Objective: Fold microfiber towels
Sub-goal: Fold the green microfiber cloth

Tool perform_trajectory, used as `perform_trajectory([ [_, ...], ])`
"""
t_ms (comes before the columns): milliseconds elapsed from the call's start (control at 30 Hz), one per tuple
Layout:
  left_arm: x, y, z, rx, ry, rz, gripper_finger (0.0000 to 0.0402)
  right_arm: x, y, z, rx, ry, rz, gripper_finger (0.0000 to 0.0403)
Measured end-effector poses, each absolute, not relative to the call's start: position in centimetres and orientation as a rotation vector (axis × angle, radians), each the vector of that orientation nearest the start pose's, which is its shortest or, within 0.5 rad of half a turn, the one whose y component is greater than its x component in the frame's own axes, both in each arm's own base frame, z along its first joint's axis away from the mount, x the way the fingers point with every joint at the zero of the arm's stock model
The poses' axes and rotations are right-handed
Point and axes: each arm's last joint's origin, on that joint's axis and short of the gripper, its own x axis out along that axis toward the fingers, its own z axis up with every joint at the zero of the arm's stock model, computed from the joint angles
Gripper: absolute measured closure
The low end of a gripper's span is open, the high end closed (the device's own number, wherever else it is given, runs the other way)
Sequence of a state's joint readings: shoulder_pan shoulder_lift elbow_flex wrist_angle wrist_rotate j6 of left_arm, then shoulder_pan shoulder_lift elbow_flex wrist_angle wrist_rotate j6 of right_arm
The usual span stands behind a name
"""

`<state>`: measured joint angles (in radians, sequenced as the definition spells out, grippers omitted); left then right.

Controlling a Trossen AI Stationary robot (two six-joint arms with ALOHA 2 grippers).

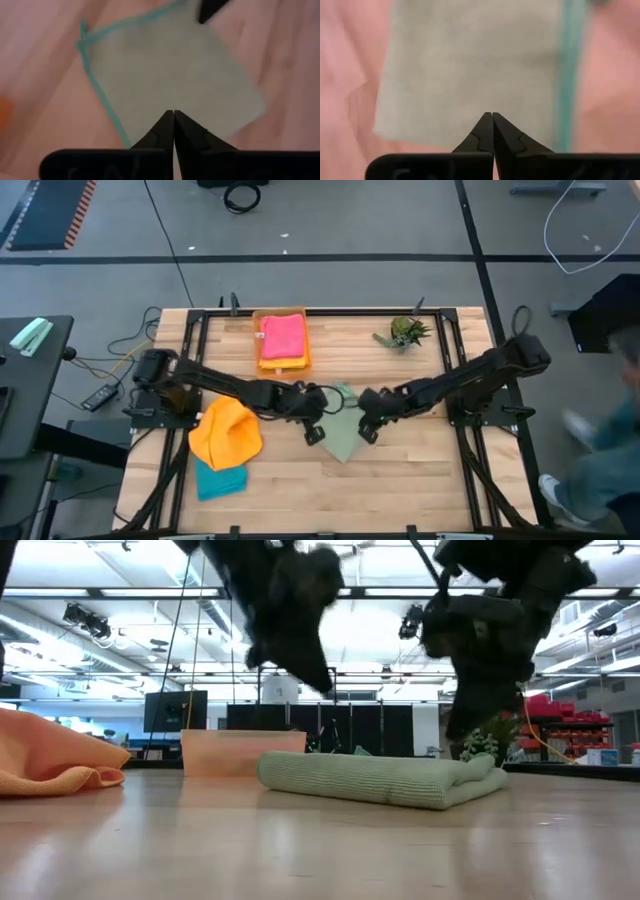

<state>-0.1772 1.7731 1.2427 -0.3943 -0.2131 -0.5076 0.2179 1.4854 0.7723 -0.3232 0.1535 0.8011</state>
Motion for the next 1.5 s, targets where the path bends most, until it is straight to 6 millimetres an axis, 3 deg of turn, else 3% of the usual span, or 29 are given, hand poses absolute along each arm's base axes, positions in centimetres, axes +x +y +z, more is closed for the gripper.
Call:
perform_trajectory([
  [67, 36.8, -6.3, 22.3, -0.309, 0.814, 0.239, 0.0394, 26.0, 4.7, 18.0, 0.526, 0.937, -0.397, 0.0400],
  [167, 37.1, -7.1, 22.1, -0.312, 0.798, 0.217, 0.0395, 25.4, 3.8, 18.5, 0.500, 0.923, -0.424, 0.0400],
  [333, 38.4, -8.5, 18.1, -0.346, 0.847, 0.205, 0.0387, 24.7, 2.8, 16.7, 0.518, 1.012, -0.413, 0.0400],
  [533, 38.8, -9.1, 14.2, -0.385, 0.968, 0.213, 0.0395, 23.1, 3.0, 13.9, 0.569, 1.071, -0.421, 0.0400],
  [700, 39.1, -8.6, 13.4, -0.383, 0.975, 0.224, 0.0382, 21.2, 3.6, 12.5, 0.621, 1.102, -0.457, 0.0400],
  [800, 39.2, -7.8, 13.6, -0.361, 0.982, 0.208, 0.0386, 20.9, 4.1, 12.6, 0.632, 1.101, -0.444, 0.0400],
  [900, 39.2, -7.1, 15.2, -0.330, 0.947, 0.171, 0.0394, 21.1, 4.3, 14.0, 0.633, 1.094, -0.413, 0.0400],
  [1033, 38.9, -6.1, 18.8, -0.336, 0.841, 0.152, 0.0395, 22.2, 3.8, 17.6, 0.625, 0.918, -0.419, 0.0400],
  [1200, 39.8, -6.4, 20.5, -0.393, 0.677, 0.061, 0.0386, 23.2, 2.2, 18.9, 0.585, 0.787, -0.448, 0.0400],
  [1500, 41.1, -8.0, 14.3, -0.498, 0.810, 0.057, 0.0387, 26.1, -1.0, 15.1, 0.568, 0.846, -0.405, 0.0400],
])
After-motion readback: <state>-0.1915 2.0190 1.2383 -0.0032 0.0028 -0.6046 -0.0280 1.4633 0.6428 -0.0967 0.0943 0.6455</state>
